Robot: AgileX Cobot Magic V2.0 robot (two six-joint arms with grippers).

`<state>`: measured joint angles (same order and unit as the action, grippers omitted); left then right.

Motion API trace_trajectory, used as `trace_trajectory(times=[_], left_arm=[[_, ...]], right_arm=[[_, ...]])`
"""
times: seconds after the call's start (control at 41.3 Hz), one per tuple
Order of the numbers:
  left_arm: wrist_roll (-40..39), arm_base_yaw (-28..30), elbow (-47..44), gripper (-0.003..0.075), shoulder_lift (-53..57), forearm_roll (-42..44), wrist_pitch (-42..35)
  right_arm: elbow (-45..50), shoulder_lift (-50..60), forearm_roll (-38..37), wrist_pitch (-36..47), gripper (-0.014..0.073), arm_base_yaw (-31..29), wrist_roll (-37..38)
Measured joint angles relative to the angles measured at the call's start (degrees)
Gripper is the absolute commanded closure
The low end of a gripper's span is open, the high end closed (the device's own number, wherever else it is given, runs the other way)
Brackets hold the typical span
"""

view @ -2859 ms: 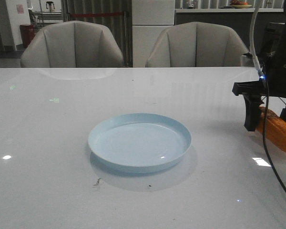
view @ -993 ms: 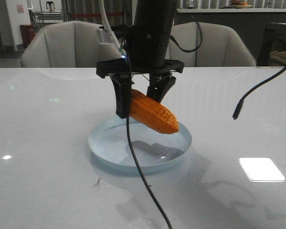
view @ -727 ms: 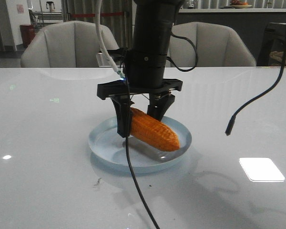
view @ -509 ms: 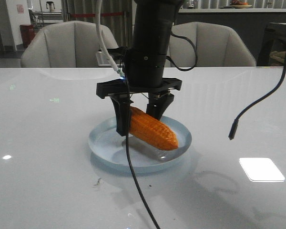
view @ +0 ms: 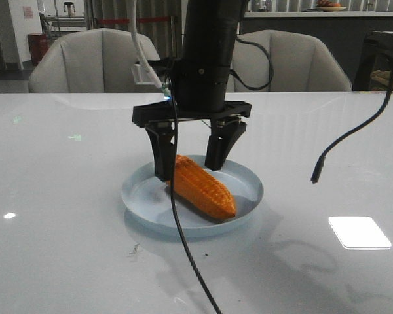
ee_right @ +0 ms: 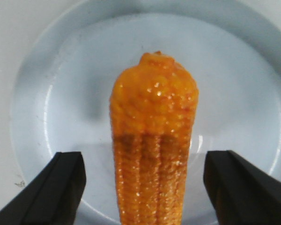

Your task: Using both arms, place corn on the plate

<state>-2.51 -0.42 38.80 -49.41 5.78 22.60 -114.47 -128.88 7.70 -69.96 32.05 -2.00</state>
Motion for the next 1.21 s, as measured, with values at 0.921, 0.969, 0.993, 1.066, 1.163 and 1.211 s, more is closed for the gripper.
trace_trajectory(times=[0.921,0.969,0.993,1.066,1.163,1.211], left_arm=[[0.0,0.0,0.0,0.0318,0.0,0.0,-0.1],[0.0,0.0,0.0,0.0318,0.0,0.0,-0.3],[0.0,0.0,0.0,0.0318,0.0,0.0,-0.3],[0.0,0.0,0.0,0.0318,0.0,0.0,-0.4],[0.0,0.0,0.0,0.0318,0.0,0.0,-0.4],[0.0,0.0,0.0,0.0318,0.0,0.0,-0.5]], right_arm=[[3.9,43.3,-17.9,-1.9,-0.003,-12.0,3.4],[7.2,46.4,-18.2,-1.9,-0.003,-14.6,3.1],[8.7,47.6,-18.3,-1.9,-0.003,-15.5,3.0],[14.4,52.1,-18.4,-1.4,-0.003,-18.7,2.9],[24.9,58.3,-18.4,2.6,-0.003,-22.2,2.7],[29.3,61.4,-18.4,4.9,-0.003,-23.5,2.7]])
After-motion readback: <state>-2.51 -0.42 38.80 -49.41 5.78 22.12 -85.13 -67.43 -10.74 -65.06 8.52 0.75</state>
